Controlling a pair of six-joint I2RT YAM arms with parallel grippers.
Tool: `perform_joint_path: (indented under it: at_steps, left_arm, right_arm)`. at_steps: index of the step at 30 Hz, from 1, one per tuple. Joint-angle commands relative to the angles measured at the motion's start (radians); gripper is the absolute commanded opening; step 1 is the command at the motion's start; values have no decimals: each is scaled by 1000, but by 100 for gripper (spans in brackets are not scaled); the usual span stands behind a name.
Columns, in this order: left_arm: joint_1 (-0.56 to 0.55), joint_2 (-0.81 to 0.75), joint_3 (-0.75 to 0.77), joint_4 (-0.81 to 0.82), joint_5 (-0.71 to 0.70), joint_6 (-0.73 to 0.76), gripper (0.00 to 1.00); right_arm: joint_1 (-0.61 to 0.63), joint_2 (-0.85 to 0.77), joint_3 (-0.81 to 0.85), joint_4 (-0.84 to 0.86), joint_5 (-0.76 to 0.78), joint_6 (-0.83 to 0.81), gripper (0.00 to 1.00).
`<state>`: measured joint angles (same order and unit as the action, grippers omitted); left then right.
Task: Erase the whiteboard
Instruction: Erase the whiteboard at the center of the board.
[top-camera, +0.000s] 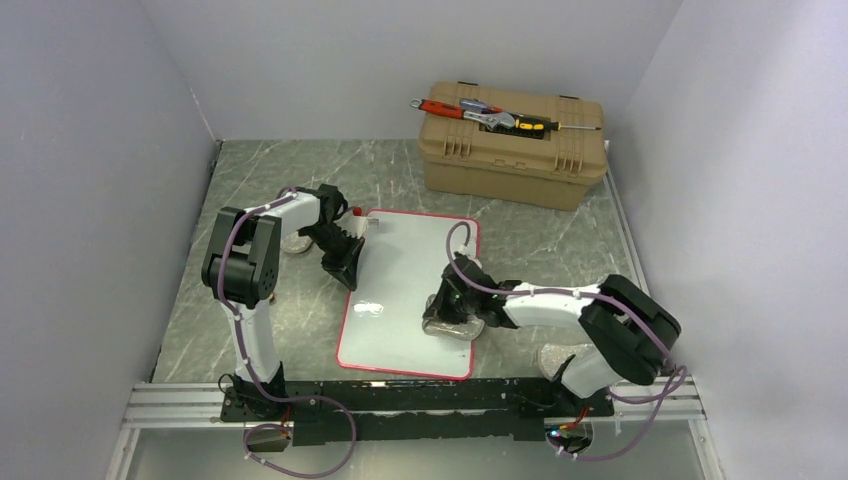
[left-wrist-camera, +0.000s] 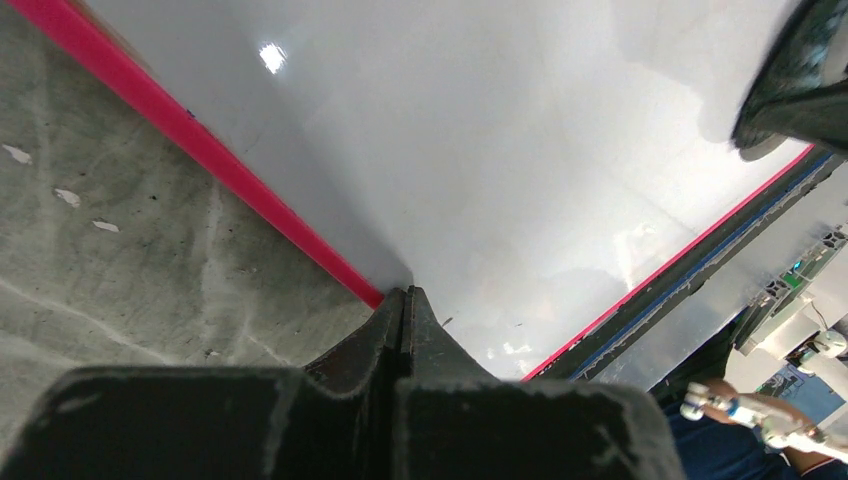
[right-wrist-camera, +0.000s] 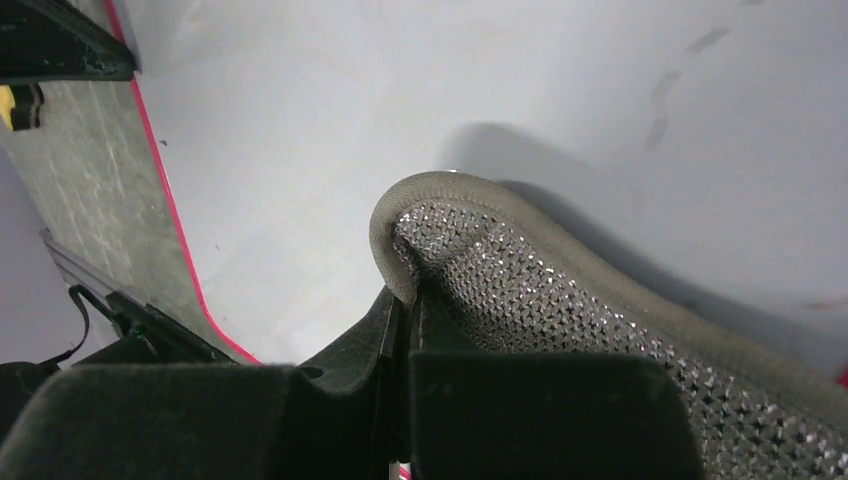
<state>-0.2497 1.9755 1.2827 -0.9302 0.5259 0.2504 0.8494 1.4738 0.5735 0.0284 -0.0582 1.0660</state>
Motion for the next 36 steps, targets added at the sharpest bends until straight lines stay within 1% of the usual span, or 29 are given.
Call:
perform_joint_path:
  at_steps: [1, 2, 4, 6, 8, 9, 11, 12, 14, 15, 17, 20, 22, 23, 24, 26, 27, 29, 30, 32, 35, 36]
  left_arm:
    - [7, 8, -24, 54, -101, 62, 4]
    - [9, 5, -29, 56, -101, 65, 4]
    - [13, 5, -35, 57, -103, 67, 4]
    - [16, 8, -34, 53, -104, 68, 4]
    - [21, 4, -39, 58, -105, 67, 4]
    - [25, 0, -39, 58, -103, 68, 4]
    - [28, -2, -41, 55, -101, 71, 4]
    - [29, -3, -45, 56, -102, 74, 4]
    - [32, -4, -48, 60, -101, 77, 4]
    - [33, -2, -48, 60, -102, 79, 4]
    - [35, -1, -47, 57, -101, 79, 4]
    - [36, -6, -48, 60, -99, 81, 4]
    - [38, -8, -48, 58, -100, 80, 4]
    - [38, -8, -47, 55, -97, 80, 4]
    - [38, -9, -44, 52, -96, 79, 4]
    - [38, -16, -44, 54, -95, 78, 4]
    - [38, -16, -43, 52, -94, 76, 4]
    - [38, -18, -41, 49, -94, 76, 4]
    - [39, -19, -42, 48, -95, 75, 4]
    - [41, -26, -45, 44, -98, 75, 4]
    - [48, -40, -47, 40, -98, 81, 4]
    - [51, -44, -46, 38, -97, 83, 4]
  right_arm:
    - [91, 194, 76, -56, 26, -26, 0]
    - [134, 266, 164, -41, 8, -36, 0]
    - [210, 425, 365, -64, -32, -80, 0]
    - [257, 555, 532, -83, -67, -117, 0]
    - [269, 625, 616, -113, -87, -126, 0]
    - [260, 620, 615, -125, -78, -116, 0]
    - [225, 544, 514, -94, -65, -91, 0]
    - [204, 484, 429, -76, -54, -75, 0]
    - [147, 342, 258, -74, -15, -43, 0]
    - [118, 268, 141, -83, 1, -28, 0]
    - [76, 104, 1, -126, 40, -2, 0]
    - [63, -111, -127, -231, 113, 43, 0]
    - [69, -198, -185, -240, 117, 89, 0]
    - [92, -204, -206, -220, 112, 111, 0]
    - [117, -183, -212, -192, 111, 133, 0]
    - [157, -77, -174, -103, 82, 141, 0]
    - [175, 4, -128, -69, 67, 125, 0]
    - [204, 169, 26, -47, 24, 66, 0]
    - [212, 239, 105, -44, 5, 33, 0]
    - [218, 330, 244, -53, -24, -21, 0]
    - [197, 385, 404, -114, -33, -90, 0]
    - [176, 395, 428, -138, -39, -107, 0]
